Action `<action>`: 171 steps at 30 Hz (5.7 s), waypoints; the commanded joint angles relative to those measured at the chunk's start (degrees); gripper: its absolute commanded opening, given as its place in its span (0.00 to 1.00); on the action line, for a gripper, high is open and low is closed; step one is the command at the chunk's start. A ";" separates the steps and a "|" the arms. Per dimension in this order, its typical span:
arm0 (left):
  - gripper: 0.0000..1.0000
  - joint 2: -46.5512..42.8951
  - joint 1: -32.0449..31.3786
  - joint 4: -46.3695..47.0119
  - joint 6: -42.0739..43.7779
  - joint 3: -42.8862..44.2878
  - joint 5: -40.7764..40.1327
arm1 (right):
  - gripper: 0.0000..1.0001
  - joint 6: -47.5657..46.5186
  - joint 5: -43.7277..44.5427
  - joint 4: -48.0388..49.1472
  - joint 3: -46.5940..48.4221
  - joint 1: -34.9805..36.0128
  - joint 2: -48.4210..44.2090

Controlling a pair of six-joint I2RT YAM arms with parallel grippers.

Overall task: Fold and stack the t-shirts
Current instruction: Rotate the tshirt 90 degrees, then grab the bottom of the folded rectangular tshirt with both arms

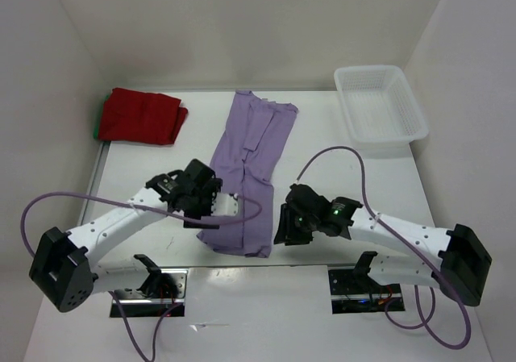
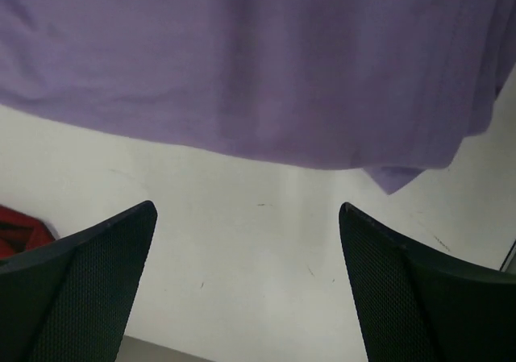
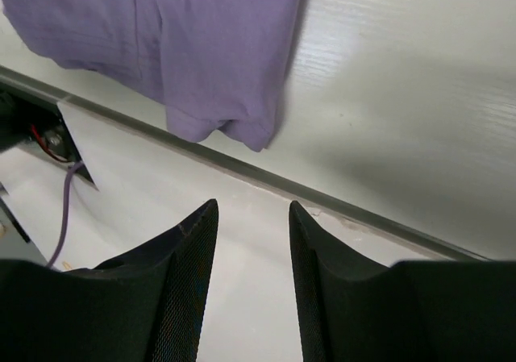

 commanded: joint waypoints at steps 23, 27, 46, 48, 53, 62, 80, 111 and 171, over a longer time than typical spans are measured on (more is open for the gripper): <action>1.00 11.37 18.73 -11.81 -15.26 23.04 33.09 | 0.51 -0.20 8.69 -3.25 7.51 -5.88 4.13; 1.00 1.70 16.20 -7.37 -16.09 13.80 33.83 | 0.51 -0.81 9.22 -4.48 7.50 -5.88 4.13; 0.92 -50.56 8.62 9.54 56.69 -33.30 18.54 | 0.52 -0.29 9.22 -2.73 6.89 -5.35 5.02; 0.90 -57.80 7.22 8.45 57.30 -35.86 19.35 | 0.52 0.32 9.22 -3.25 5.67 -5.35 4.48; 0.82 -59.42 5.46 11.53 56.34 -37.80 14.19 | 0.54 0.94 7.99 -2.02 5.04 -5.35 3.96; 0.79 -54.27 4.93 14.69 59.59 -39.75 11.35 | 0.54 -1.25 7.37 -1.50 7.77 -5.35 9.49; 0.51 -21.00 0.02 10.66 59.33 -22.43 16.89 | 0.55 -0.64 6.85 -0.97 5.92 -5.35 8.26; 0.33 -10.99 -11.16 -1.92 31.22 -13.11 22.60 | 0.50 -1.17 -5.46 7.38 7.24 0.80 27.06; 0.36 -1.58 -21.61 17.15 35.34 -16.19 21.63 | 0.58 5.87 -1.41 -2.21 -3.48 -3.94 7.82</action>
